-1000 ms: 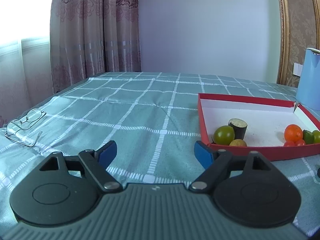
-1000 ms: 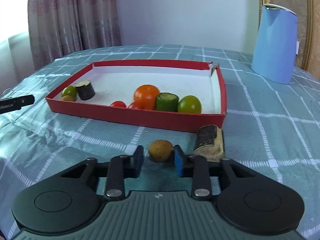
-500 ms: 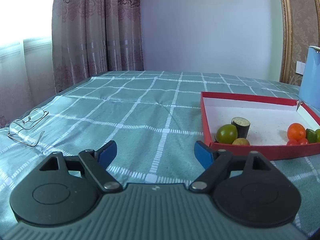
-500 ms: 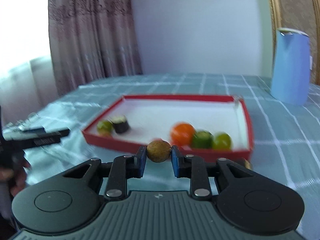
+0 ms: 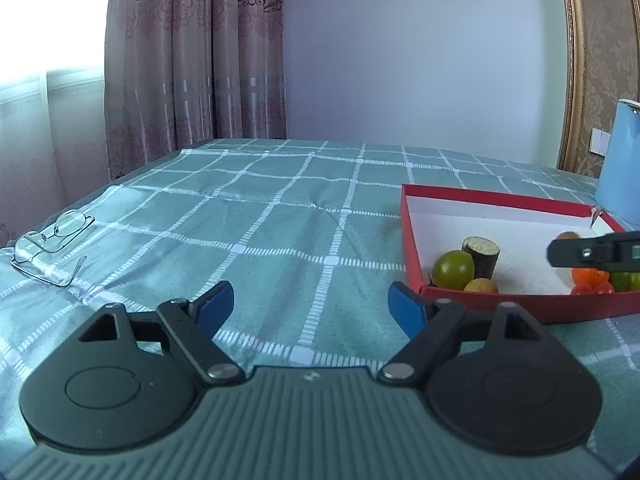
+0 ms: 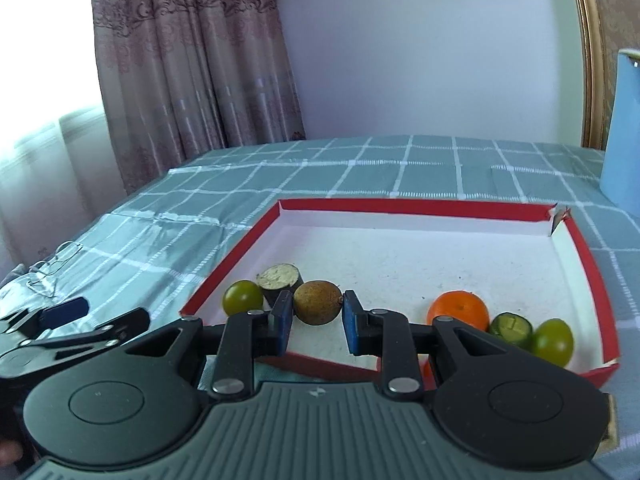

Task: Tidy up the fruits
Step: 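Carry the brown fruit into the tray and release it, then move the left gripper to the wooden log and grasp it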

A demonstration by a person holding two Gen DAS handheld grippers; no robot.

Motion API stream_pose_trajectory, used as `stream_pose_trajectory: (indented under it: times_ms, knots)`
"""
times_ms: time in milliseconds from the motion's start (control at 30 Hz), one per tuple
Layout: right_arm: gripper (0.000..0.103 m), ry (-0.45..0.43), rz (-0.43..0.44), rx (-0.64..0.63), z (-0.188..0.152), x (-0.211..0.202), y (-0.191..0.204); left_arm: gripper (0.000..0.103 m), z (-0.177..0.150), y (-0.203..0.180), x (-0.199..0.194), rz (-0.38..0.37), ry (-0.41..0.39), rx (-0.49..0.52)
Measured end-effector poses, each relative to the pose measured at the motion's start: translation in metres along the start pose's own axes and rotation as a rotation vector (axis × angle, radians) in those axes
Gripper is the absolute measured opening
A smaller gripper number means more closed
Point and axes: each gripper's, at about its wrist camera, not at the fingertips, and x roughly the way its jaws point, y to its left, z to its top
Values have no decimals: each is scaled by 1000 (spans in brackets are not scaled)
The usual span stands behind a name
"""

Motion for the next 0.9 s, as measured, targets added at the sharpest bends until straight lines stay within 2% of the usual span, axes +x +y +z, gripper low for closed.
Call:
stream_pose_trajectory:
  times_ms: [267,433,633,900]
  knots:
    - [26,9,-13,40,2,17,-2,83,1,2,0,-6,-1,-7]
    - [26,-13,-19,54,2,9,-7,82,0,1,1,0,1,-6]
    - [26,-94,-25,57,-8,-46,-28,82,0,1,-1,9,-2,-10]
    - [33,-127,-185,75,-58,-127,-89,82,0,1,-3,11,-8,-7]
